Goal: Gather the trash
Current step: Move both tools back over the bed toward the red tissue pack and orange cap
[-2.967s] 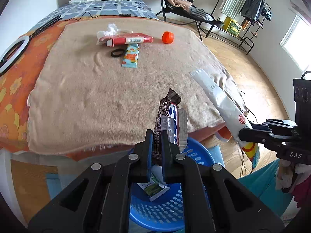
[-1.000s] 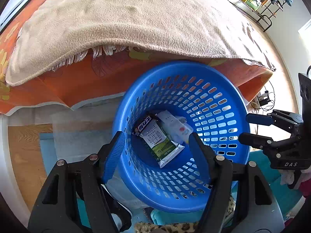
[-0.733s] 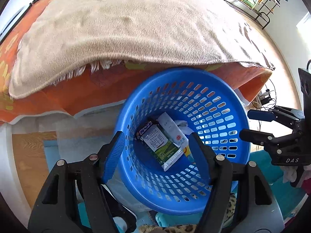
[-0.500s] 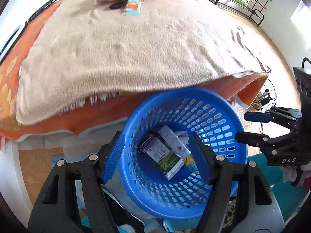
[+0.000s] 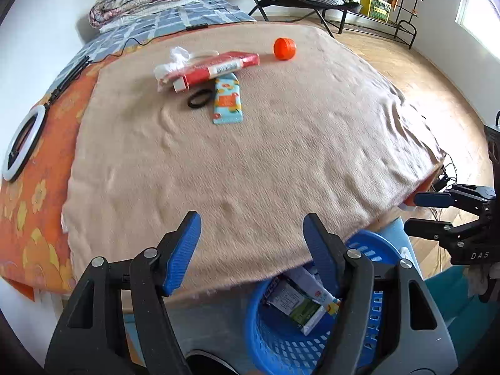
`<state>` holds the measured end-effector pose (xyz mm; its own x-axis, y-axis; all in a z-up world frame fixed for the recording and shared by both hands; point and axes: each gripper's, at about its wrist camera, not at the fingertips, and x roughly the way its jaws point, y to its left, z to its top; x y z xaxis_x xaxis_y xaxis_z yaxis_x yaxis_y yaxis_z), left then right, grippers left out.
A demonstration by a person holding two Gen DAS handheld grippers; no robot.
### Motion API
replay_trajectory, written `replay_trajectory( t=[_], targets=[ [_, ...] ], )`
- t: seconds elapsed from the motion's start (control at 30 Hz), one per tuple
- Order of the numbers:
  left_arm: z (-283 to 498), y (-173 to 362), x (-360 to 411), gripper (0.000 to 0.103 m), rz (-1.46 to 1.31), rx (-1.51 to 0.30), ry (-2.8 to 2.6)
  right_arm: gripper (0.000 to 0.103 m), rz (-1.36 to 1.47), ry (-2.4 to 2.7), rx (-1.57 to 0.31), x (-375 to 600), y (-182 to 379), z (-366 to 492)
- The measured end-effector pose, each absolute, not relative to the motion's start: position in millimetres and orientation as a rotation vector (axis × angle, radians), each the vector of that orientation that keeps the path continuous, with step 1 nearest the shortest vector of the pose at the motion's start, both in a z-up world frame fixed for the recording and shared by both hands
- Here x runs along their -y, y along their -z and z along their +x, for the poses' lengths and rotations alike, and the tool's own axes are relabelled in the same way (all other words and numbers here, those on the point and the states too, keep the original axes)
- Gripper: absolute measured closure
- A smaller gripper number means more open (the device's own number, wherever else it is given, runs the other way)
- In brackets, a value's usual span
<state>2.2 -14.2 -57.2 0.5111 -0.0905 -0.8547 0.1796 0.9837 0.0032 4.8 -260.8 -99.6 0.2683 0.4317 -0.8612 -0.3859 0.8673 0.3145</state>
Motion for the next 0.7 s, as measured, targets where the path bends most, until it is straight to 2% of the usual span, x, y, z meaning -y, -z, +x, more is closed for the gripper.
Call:
replay_trajectory(
  t=[0.3, 0.33, 0.37, 0.4, 0.7],
  targets=[
    [68, 30, 0, 0.033, 0.222, -0.942, 0.112, 0.042, 0.042, -0.491, -1.012, 255, 59, 66],
    [76, 30, -1, 0.033, 0.236, -0.940, 0.110, 0.038, 0.043, -0.488, -0.998, 255, 56, 76],
    [84, 31, -1, 0.035, 0.250, -0.941, 0.107, 0.033, 0.046, -0.484, -0.985, 254, 53, 86],
    [92, 31, 0, 0.039, 0.264, -0.943, 0.104, 0.032, 0.055, -0.476, -0.971, 254, 49, 96],
    [151, 60, 14, 0.040, 0.428, -0.966, 0.098, 0.032, 0.125, -0.419, -0.934, 243, 39, 185]
  ],
)
